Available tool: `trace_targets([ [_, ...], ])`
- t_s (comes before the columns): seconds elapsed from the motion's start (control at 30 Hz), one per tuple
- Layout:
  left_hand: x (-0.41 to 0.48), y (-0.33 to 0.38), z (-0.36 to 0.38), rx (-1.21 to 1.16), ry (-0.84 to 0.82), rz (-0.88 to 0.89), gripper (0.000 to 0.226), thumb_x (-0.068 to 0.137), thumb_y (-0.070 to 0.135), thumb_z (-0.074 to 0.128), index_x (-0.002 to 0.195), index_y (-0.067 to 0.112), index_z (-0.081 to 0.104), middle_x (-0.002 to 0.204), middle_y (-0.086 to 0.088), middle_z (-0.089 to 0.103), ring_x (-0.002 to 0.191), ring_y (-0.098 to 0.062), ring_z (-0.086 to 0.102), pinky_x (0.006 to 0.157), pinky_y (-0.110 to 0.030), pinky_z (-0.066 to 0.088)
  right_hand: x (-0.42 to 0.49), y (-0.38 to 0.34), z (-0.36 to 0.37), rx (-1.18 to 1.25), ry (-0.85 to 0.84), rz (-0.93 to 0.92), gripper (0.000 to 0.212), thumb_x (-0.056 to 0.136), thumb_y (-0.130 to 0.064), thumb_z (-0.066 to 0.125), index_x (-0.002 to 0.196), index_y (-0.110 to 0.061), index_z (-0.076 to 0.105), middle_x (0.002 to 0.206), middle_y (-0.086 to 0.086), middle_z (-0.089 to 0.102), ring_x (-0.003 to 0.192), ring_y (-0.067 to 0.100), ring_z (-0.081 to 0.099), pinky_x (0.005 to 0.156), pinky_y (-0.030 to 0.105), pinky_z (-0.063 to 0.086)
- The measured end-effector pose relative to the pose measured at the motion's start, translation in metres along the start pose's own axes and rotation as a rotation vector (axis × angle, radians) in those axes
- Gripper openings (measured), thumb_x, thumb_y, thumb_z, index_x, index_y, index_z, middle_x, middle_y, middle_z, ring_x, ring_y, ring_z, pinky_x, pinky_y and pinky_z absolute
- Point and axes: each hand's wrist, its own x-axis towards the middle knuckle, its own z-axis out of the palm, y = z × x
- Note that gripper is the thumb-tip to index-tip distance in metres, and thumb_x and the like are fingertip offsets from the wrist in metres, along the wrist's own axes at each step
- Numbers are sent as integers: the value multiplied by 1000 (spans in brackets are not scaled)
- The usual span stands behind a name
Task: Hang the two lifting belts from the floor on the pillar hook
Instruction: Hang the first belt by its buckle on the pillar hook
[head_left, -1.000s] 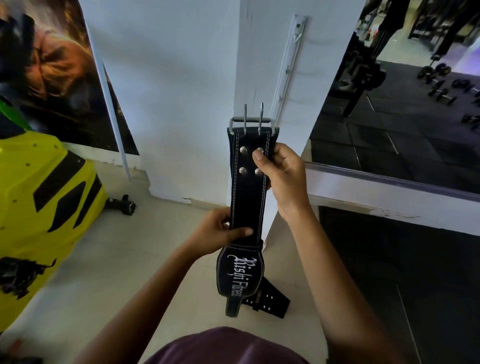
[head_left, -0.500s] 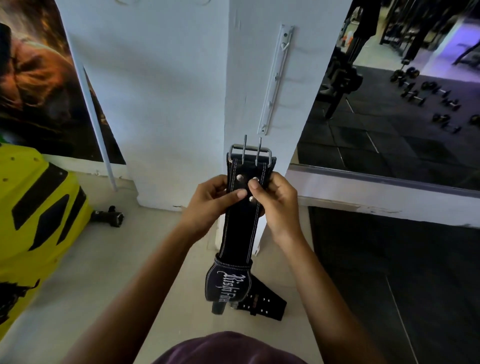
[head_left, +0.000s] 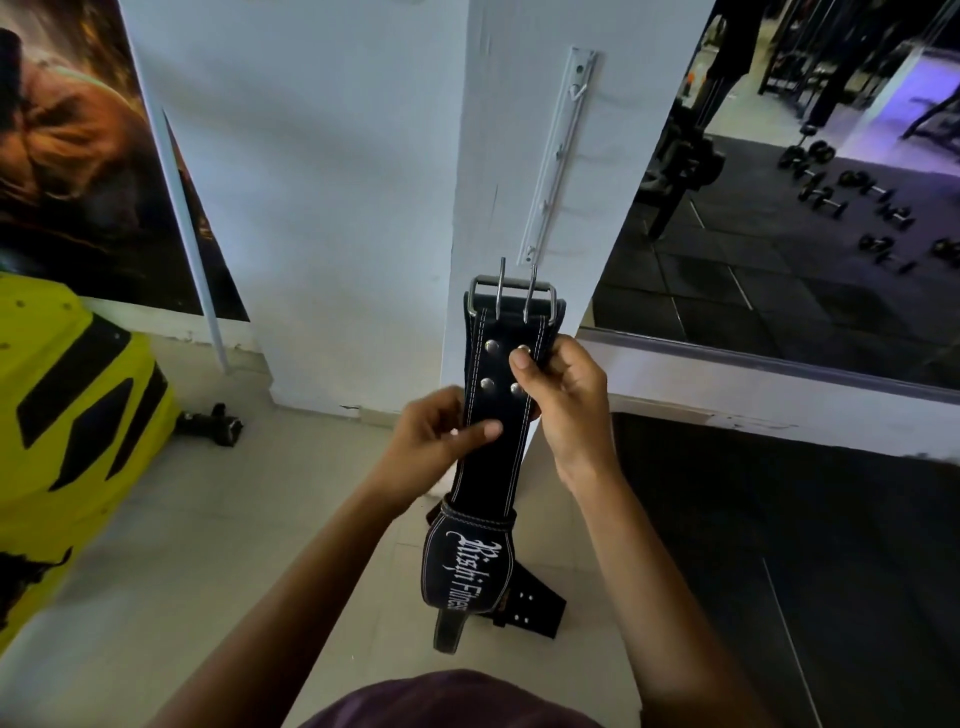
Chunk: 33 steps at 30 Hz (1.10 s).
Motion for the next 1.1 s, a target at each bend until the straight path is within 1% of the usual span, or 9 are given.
trace_targets([
  [0.2, 23, 44, -3, 0, 203, 181, 68, 77, 3, 74, 132, 21, 39, 78, 0, 72, 66, -19, 67, 72, -33, 57, -7, 3, 1, -61, -26, 14, 13, 88, -8, 68, 93, -18, 62, 89, 2, 68, 83, 15, 63, 68, 28, 52],
  [0.33, 25, 46, -2, 27, 173, 144, 61, 76, 3, 74, 132, 13, 51, 65, 8, 64, 61, -7, 62, 66, -28, 53, -3, -2, -2, 21, 29, 2, 52, 81, 0, 72, 117, -29, 48, 112, -2, 62, 105, 12, 61, 63, 25, 54],
  [0.4, 26, 44, -1, -8, 191, 105, 49, 74, 8, 78, 120, 12, 62, 72, -2, 66, 71, -12, 66, 69, -34, 55, 0, -4, -6, 13, 26, 32, 70, 80, -1, 74, 130, -35, 39, 126, -4, 54, 114, 9, 56, 62, 22, 56],
  [0.5, 29, 39, 2, 157, 275, 97, 43, 68, 25, 83, 109, 21, 69, 106, -10, 62, 93, -16, 64, 87, -41, 55, 5, 0, -13, -26, 7, 82, 60, 81, -3, 74, 128, -30, 49, 137, -1, 50, 122, 13, 52, 59, 22, 57],
  [0.6, 35, 42, -2, 396, 268, 156, 41, 72, 26, 80, 110, 22, 68, 130, 8, 50, 115, -2, 51, 98, -15, 42, 7, 7, -15, -23, -1, 93, 55, 80, 0, 74, 123, -24, 50, 130, -5, 56, 119, 14, 55, 69, 29, 61],
  [0.67, 39, 43, -6, 403, 183, 159, 42, 75, 27, 77, 114, 19, 67, 125, 8, 62, 116, -2, 56, 101, -26, 46, 9, 9, -15, -6, 2, 88, 47, 78, 2, 74, 113, -21, 51, 121, 2, 62, 114, 21, 61, 79, 40, 61],
  [0.77, 46, 47, -6, 358, 199, 213, 39, 76, 21, 76, 114, 18, 66, 107, 4, 73, 102, -7, 66, 95, -40, 52, 15, 5, -12, -97, 9, -21, 44, 81, -2, 73, 112, -25, 52, 113, 4, 65, 106, 18, 64, 78, 29, 58],
  [0.9, 70, 66, 2, 331, 246, 314, 55, 80, 15, 74, 126, 36, 53, 104, 4, 73, 97, -9, 68, 92, -31, 52, 43, -7, -3, -228, 24, -152, 55, 90, -14, 66, 137, -29, 44, 127, 0, 57, 115, 16, 57, 77, 36, 61],
  [1.1, 143, 139, 6, 406, 266, 490, 62, 84, 21, 70, 139, 30, 43, 115, -1, 68, 102, -15, 67, 86, -20, 52, 127, -63, 5, -291, 105, -359, 67, 92, -19, 63, 147, -39, 31, 119, -31, 42, 119, 10, 52, 92, 52, 55],
])
